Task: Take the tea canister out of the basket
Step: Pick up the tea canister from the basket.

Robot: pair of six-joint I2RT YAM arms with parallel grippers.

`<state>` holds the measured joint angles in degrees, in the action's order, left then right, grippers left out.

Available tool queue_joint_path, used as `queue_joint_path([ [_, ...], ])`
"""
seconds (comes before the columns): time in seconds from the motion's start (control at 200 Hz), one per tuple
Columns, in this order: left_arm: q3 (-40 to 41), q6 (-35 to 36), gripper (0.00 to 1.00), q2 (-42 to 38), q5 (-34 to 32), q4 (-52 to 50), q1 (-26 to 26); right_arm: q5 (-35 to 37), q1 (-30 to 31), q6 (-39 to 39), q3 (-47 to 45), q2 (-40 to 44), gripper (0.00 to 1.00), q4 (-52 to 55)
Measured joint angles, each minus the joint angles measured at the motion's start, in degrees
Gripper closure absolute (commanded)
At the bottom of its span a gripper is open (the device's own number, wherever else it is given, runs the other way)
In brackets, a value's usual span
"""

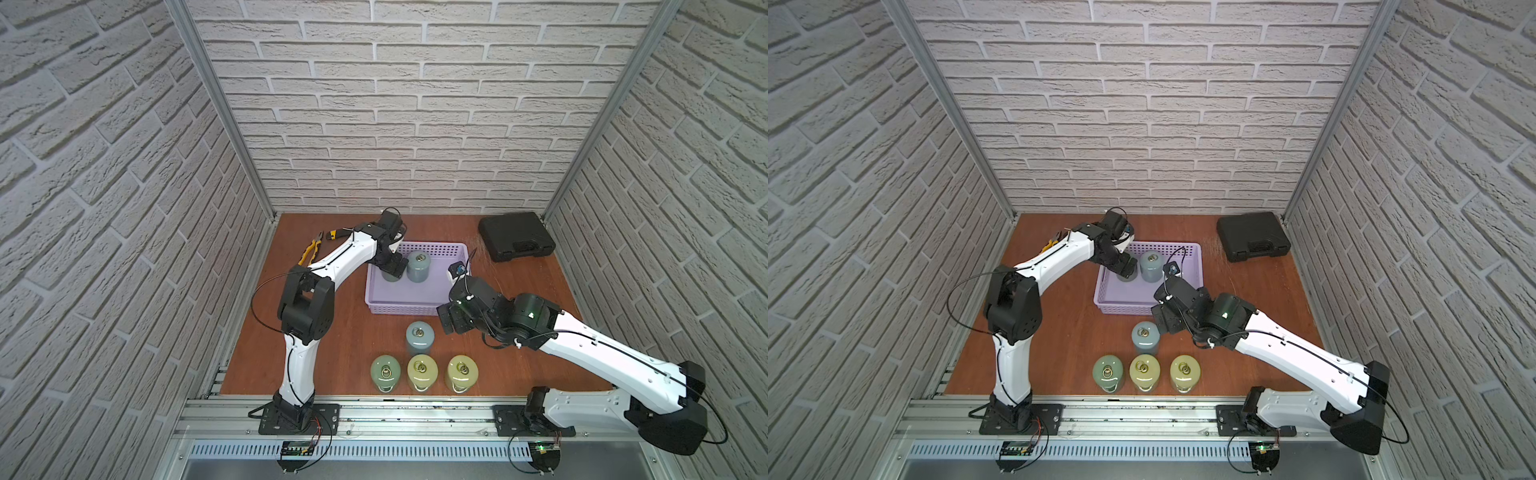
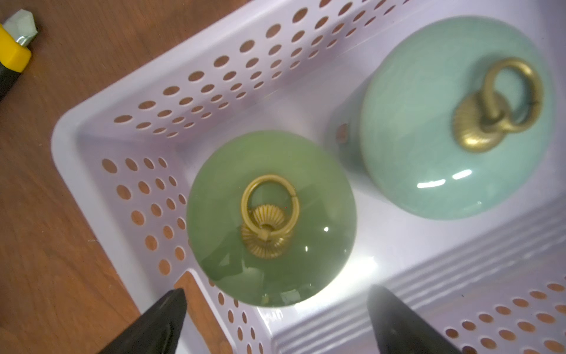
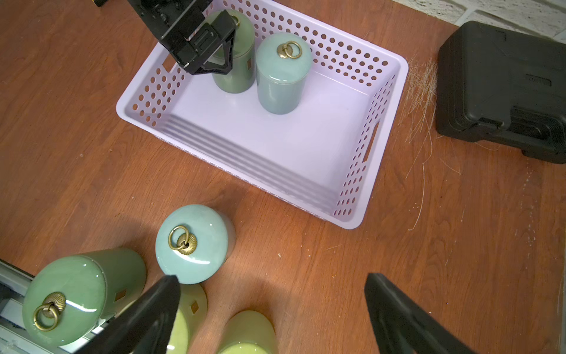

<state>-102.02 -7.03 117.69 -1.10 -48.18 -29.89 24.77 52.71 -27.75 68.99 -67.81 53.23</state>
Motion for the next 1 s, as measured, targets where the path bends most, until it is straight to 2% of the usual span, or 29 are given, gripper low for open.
queue_joint_path([
  [0.78, -9.2, 1.5, 0.02, 8.4, 1.7, -0.7, 0.3, -0.1, -1.8, 1.2, 0.0, 0.0, 0.01, 0.2],
  [1.0, -10.9, 2.1, 0.06, 10.0, 1.7, -1.7, 0.3, -0.1, -2.2, 1.2, 0.0, 0.0, 0.01, 0.2],
])
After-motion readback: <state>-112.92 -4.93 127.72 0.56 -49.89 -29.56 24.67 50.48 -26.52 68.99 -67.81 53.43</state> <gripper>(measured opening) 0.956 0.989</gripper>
